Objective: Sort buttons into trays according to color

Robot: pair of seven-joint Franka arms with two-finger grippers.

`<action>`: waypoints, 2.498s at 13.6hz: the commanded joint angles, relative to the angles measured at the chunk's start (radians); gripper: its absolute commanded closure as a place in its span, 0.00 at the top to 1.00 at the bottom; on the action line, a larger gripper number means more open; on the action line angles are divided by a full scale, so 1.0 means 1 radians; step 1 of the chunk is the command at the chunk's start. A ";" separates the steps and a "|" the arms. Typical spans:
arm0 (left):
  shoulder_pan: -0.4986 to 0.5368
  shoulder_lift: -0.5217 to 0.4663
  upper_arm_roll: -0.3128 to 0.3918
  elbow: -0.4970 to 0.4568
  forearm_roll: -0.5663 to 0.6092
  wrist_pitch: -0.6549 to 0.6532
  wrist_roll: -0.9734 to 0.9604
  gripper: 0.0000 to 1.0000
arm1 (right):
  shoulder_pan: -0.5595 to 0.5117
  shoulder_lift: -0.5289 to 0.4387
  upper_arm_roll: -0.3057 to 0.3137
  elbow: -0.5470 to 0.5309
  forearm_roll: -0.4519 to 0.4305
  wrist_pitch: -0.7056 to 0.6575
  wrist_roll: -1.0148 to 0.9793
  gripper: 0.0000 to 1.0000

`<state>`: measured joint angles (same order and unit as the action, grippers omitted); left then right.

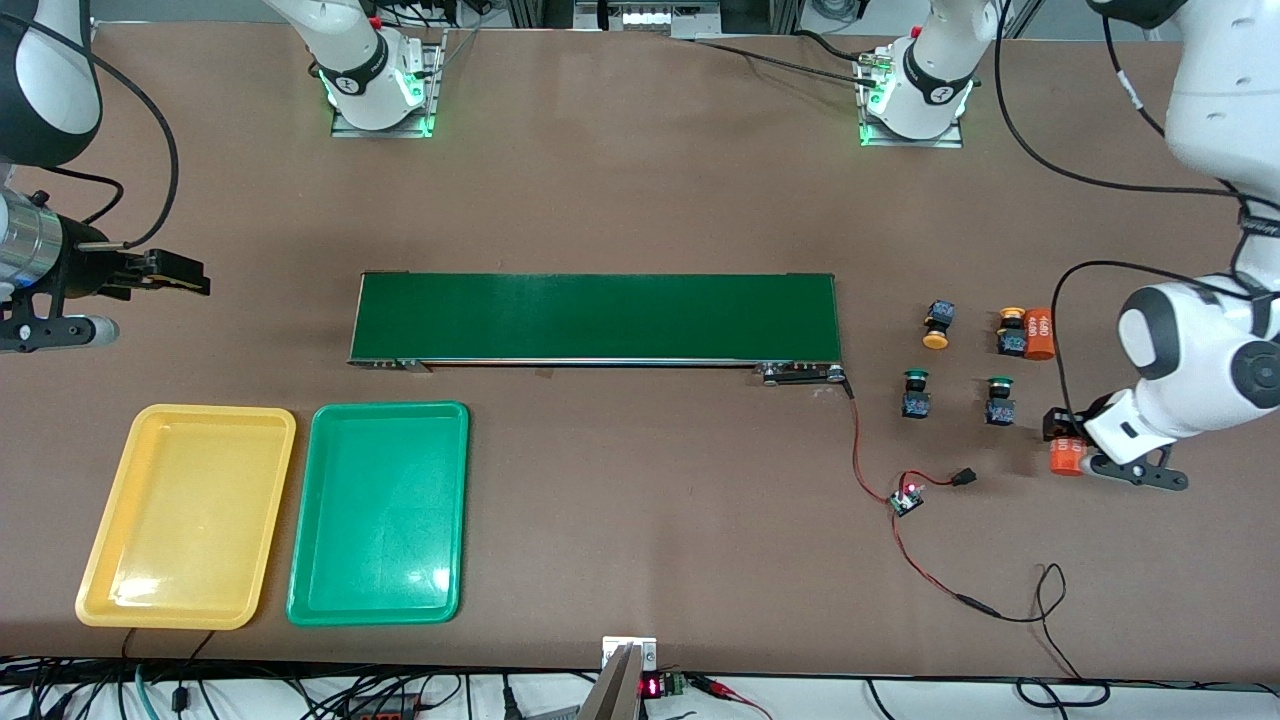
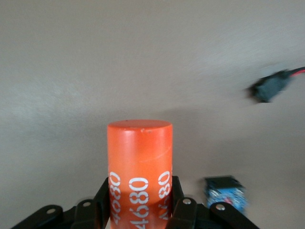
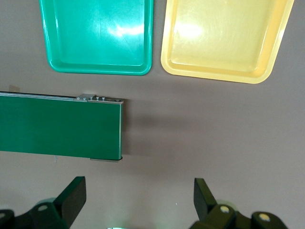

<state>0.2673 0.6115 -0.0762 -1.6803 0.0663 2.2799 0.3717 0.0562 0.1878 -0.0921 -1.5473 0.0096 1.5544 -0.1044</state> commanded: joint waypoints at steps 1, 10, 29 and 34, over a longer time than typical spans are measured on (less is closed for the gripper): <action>0.004 -0.102 -0.065 -0.012 -0.010 -0.156 0.019 0.29 | 0.001 -0.007 -0.002 -0.002 0.013 -0.010 -0.017 1.00; 0.009 -0.168 -0.468 0.004 -0.013 -0.462 0.295 0.27 | 0.001 -0.005 0.000 -0.004 0.013 -0.010 -0.017 1.00; -0.117 -0.113 -0.654 -0.305 0.225 -0.122 0.563 0.40 | -0.001 0.004 0.000 -0.002 0.015 -0.022 -0.017 1.00; -0.096 -0.134 -0.657 -0.292 0.230 -0.146 0.558 1.00 | -0.001 0.004 0.000 -0.004 0.015 -0.027 -0.015 1.00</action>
<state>0.1524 0.5047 -0.7274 -1.9787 0.2732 2.1626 0.9308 0.0568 0.1935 -0.0916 -1.5499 0.0104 1.5388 -0.1047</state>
